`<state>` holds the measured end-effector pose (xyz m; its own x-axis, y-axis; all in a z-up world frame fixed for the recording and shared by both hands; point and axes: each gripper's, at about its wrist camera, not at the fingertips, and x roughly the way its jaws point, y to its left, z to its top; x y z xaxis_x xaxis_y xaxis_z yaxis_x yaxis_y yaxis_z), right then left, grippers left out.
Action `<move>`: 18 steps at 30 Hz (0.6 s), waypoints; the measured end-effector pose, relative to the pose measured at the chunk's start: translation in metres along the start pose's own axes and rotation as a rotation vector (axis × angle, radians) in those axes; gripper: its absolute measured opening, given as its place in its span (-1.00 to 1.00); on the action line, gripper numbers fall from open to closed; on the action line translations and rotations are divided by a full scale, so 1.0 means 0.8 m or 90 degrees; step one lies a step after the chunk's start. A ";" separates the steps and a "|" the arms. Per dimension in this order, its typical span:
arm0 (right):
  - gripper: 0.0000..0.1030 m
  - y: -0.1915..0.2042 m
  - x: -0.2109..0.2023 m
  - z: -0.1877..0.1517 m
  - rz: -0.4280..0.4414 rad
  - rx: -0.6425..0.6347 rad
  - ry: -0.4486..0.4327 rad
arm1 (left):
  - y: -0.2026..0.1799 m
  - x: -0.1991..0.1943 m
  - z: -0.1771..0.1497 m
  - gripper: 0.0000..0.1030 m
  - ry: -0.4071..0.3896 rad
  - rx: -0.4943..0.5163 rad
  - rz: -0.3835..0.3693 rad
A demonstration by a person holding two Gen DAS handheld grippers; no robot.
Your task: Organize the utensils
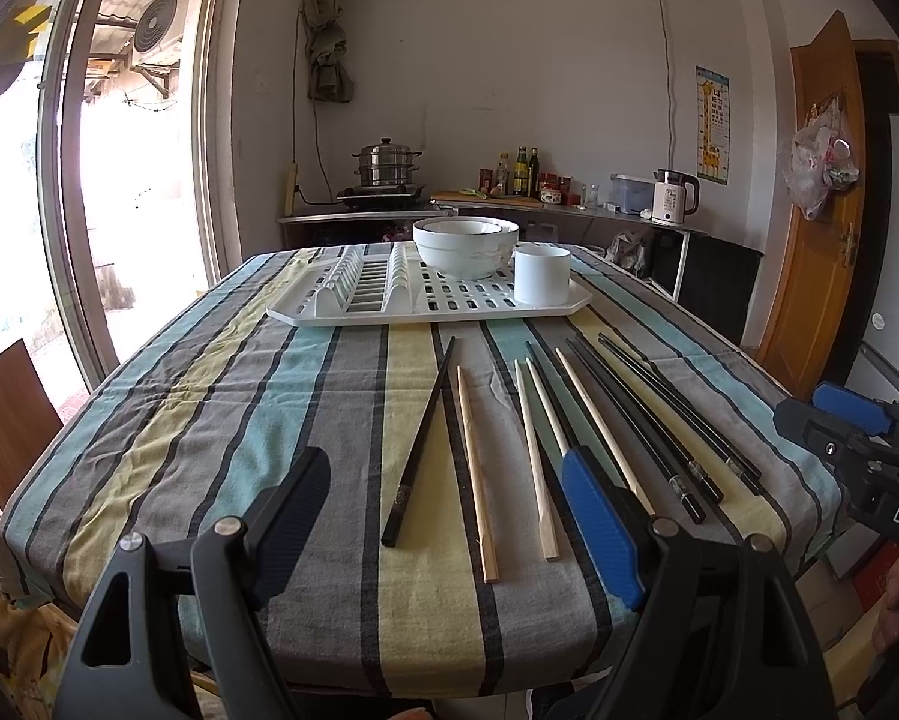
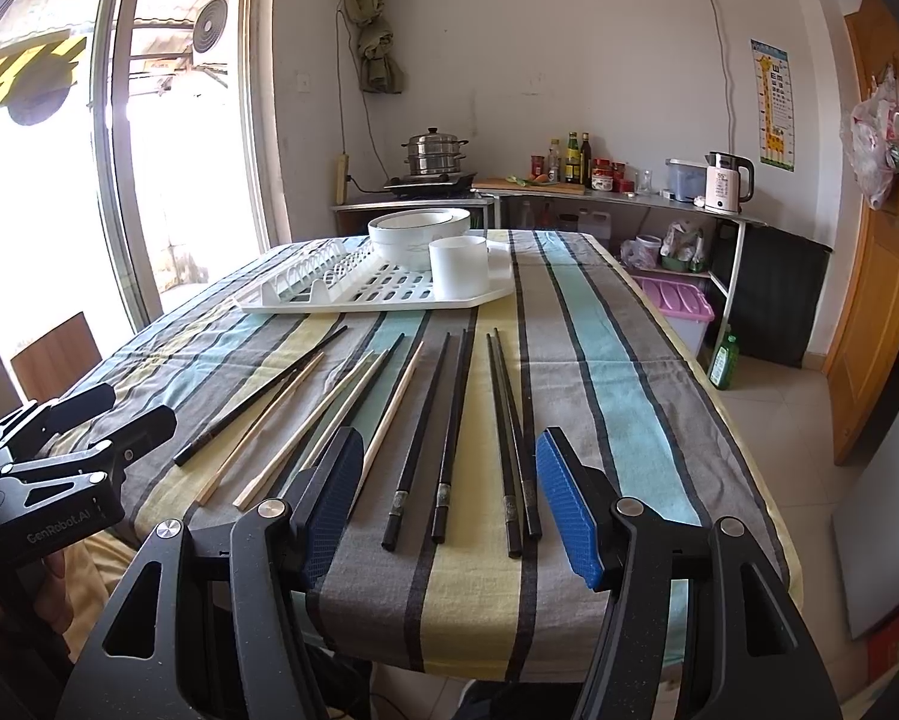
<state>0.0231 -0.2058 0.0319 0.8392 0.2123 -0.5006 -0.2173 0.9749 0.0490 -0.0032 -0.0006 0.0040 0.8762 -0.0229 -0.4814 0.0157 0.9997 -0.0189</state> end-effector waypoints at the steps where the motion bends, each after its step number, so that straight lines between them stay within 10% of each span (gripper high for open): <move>1: 0.18 0.000 0.000 0.000 0.000 0.001 0.001 | -0.001 0.000 0.000 0.58 -0.001 0.000 0.000; 18: 0.18 -0.001 -0.001 0.001 0.002 0.001 -0.002 | 0.001 -0.003 0.002 0.58 -0.006 0.000 0.000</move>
<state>0.0226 -0.2071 0.0327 0.8404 0.2158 -0.4972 -0.2197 0.9742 0.0515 -0.0047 0.0002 0.0065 0.8804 -0.0234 -0.4737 0.0161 0.9997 -0.0195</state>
